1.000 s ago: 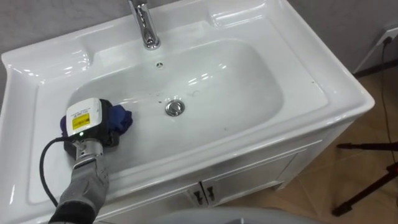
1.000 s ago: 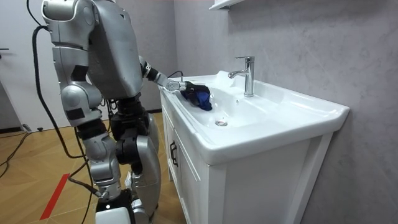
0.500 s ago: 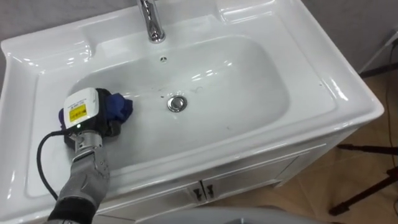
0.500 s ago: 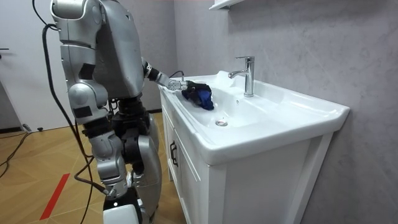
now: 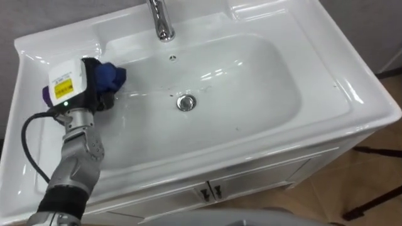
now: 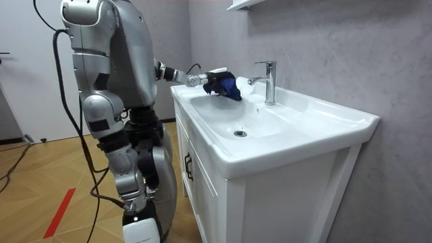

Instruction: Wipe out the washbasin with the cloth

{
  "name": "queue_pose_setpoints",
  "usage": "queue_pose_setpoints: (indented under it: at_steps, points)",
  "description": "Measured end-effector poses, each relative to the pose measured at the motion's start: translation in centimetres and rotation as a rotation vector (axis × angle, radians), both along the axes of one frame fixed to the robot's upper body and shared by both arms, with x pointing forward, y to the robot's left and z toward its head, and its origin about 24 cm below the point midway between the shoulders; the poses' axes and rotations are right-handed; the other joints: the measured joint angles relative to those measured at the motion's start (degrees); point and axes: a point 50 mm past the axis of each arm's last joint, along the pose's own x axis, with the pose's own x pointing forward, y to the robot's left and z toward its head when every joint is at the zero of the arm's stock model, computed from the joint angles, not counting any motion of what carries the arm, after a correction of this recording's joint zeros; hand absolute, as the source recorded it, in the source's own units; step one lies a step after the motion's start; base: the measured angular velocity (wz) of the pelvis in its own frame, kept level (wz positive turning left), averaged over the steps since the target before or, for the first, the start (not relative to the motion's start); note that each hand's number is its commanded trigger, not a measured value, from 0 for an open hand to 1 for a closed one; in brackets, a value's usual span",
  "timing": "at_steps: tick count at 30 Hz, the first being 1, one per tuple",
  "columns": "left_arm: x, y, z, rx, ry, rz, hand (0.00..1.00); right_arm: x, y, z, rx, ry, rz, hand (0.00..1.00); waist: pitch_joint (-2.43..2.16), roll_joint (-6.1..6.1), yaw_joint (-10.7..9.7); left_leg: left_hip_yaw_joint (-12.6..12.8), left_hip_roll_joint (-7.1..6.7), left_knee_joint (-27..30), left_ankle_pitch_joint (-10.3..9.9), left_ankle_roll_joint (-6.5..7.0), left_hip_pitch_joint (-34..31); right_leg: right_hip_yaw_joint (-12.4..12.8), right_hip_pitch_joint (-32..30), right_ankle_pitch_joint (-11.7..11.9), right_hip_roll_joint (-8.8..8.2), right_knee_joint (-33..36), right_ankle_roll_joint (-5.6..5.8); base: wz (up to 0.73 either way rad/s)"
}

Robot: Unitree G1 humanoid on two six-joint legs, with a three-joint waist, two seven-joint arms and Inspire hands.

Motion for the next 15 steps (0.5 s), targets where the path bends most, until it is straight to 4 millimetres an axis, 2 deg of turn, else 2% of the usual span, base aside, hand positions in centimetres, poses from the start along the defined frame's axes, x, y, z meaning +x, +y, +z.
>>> queue_pose_setpoints:
  at_steps: [5, 9, 15]
  points:
    - [0.3, 0.3, 1.2, -0.038, -0.064, 0.022, 1.00, -0.2, 0.1, -0.1, 0.017, 0.005, -0.008, 0.00, 0.31, -0.28, 0.11, 0.09, -0.19, -0.02, 0.01, 0.02, 0.01, 0.07, -0.08, -0.10, -0.21, 0.09, 0.16, 0.00]
    - [0.3, 0.7, 1.8, -0.049, -0.106, 0.048, 1.00, -0.6, 0.2, -0.1, 0.019, 0.020, -0.016, 0.00, 0.29, -0.09, 0.12, 0.12, -0.40, -0.02, 0.03, 0.05, -0.20, 0.16, -0.30, -0.21, -0.39, 0.14, 0.34, 0.00]
    - [0.1, 2.4, 3.3, -0.037, -0.224, 0.147, 1.00, -0.1, 0.2, -0.1, 0.016, 0.011, -0.023, 0.00, 0.32, -0.07, 0.52, 0.05, -0.37, -0.11, 0.03, 0.06, -0.51, 0.11, -1.20, -0.22, -0.37, 0.99, 0.35, 0.00]
